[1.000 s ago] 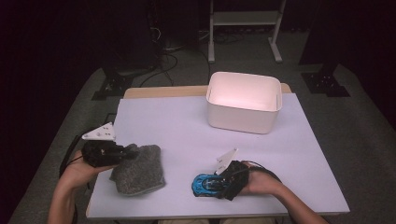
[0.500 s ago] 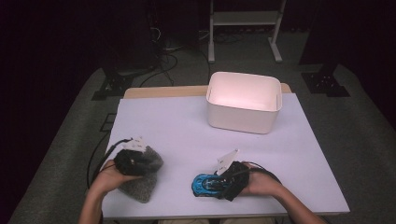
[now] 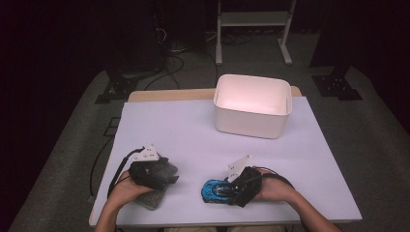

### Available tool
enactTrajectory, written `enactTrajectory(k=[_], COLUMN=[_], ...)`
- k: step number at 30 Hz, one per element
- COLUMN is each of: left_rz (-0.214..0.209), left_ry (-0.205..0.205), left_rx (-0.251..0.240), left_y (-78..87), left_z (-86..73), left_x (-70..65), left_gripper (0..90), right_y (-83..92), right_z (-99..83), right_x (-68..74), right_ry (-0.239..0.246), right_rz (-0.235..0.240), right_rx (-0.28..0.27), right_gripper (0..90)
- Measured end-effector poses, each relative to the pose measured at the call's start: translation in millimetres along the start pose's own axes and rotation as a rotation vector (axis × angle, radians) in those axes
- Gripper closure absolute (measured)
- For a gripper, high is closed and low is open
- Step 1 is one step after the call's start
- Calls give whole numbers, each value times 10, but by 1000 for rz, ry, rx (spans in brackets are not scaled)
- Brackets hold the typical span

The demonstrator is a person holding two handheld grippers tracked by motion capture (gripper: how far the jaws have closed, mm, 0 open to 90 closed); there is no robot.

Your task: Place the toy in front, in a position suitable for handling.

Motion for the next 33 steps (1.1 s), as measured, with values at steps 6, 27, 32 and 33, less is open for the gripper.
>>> enactTrajectory(k=[6, 27, 32, 33], left_rz=[1, -4, -4, -3], left_ry=[-17, -71, -73, -74], left_rx=[12, 9, 7, 8], left_y=[-38, -84, -91, -94], left_z=[9, 87, 76, 74], left_x=[-50, -235, -233, -232], left_gripper=[159, 113, 103, 103], right_y=[104, 249, 259, 273], right_z=[-115, -305, -280, -275], right_x=[-17, -79, -70, -70], right_ry=[26, 6, -2, -11], right_rz=[-17, -7, -7, 3], right_rx=[53, 36, 29, 17], right_gripper=[269, 220, 217, 217])
Point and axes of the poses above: each handheld gripper's, and its own axes: y roughly backward along the jaws, z roughly out of its top, x roughly to its left, the point moved 4 cm from there along -y, roughly forward along the jaws, and after that the axes turned 4 degrees about -y, right-handed, at the moved point
